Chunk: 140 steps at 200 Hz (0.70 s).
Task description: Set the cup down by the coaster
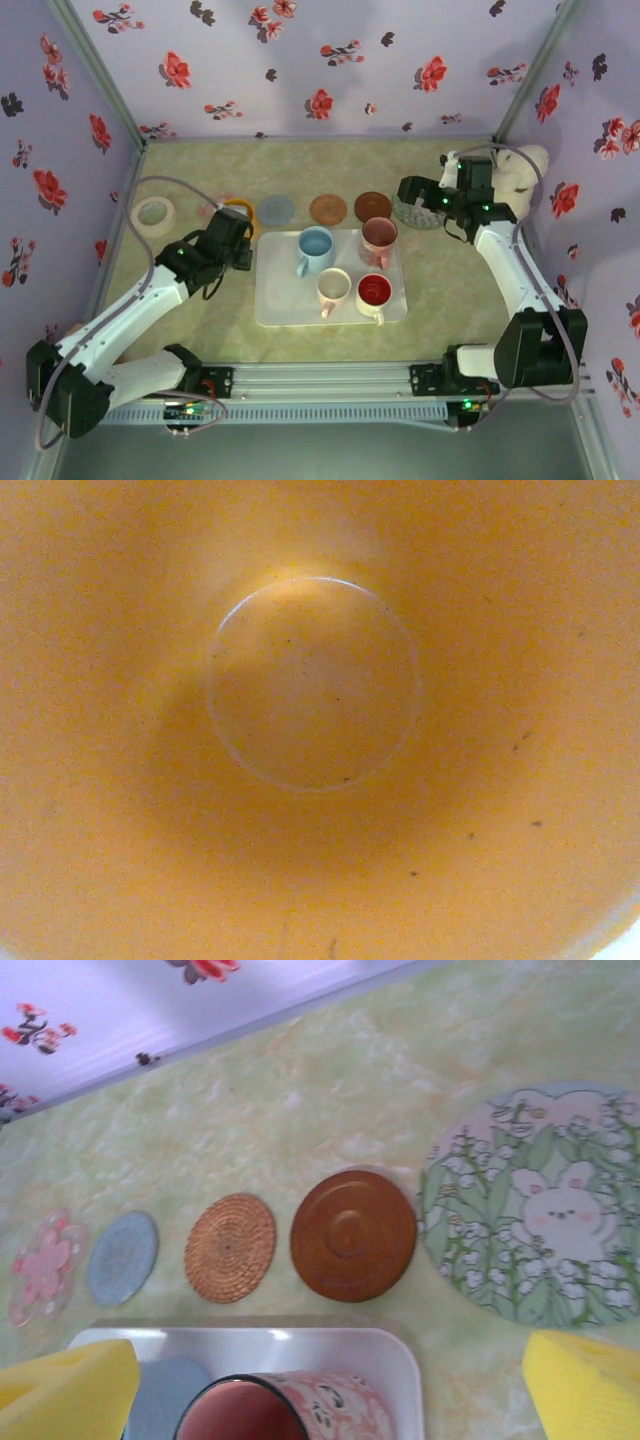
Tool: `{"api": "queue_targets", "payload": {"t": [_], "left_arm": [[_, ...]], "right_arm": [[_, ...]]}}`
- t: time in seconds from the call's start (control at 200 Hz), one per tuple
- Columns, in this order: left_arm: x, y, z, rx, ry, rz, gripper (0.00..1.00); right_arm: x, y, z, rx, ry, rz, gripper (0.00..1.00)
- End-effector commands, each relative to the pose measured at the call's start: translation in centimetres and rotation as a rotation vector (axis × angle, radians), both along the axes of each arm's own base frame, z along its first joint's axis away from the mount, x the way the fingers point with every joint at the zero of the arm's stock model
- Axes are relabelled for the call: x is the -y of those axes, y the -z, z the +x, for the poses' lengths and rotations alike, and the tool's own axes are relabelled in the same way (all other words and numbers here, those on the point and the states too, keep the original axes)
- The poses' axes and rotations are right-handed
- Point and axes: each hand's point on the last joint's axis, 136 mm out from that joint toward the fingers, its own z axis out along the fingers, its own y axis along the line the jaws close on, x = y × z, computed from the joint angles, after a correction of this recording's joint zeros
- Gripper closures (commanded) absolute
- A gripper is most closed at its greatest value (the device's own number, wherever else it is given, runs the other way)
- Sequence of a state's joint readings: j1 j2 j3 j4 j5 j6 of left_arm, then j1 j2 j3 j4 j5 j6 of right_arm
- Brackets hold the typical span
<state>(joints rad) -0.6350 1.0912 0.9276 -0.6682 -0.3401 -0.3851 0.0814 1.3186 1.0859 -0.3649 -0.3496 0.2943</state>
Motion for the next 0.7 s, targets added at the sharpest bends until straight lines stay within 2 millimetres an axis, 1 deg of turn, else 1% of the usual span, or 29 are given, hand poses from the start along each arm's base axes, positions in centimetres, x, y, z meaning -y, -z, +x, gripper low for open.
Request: {"api": "queue_targets", "payload": {"t": [0.0,0.16,0.34,0.515,0.695], "left_arm": [[1.2,-3.0,3.1,0.095,0.031,-0.077,1.0],[0.6,-2.3,5.3,0.064,0.018,-0.102,1.0],[-0.5,-1.4,7.3,0.043,0.0,-0.068,1.0],[-2.0,-0.1,9.2,0.041,-0.018,-0.047,1.0],[-3.6,1.5,10.6,0.03,-0.026,-0.018,1.0]], "right_arm": [[-2.6,-1.5,0.0,0.011,-0.124,0.042,0.01],[-4.7,-2.1,0.5,-0.004,-0.198,0.039,0.01],[-6.8,-2.9,0.8,-0.008,-0.254,0.038,0.01],[-8.5,-2.5,1.0,-0.016,-0.279,0.032,0.01],[-10.0,-2.4,1.2,-0.025,-0.306,0.046,0.01]]}}
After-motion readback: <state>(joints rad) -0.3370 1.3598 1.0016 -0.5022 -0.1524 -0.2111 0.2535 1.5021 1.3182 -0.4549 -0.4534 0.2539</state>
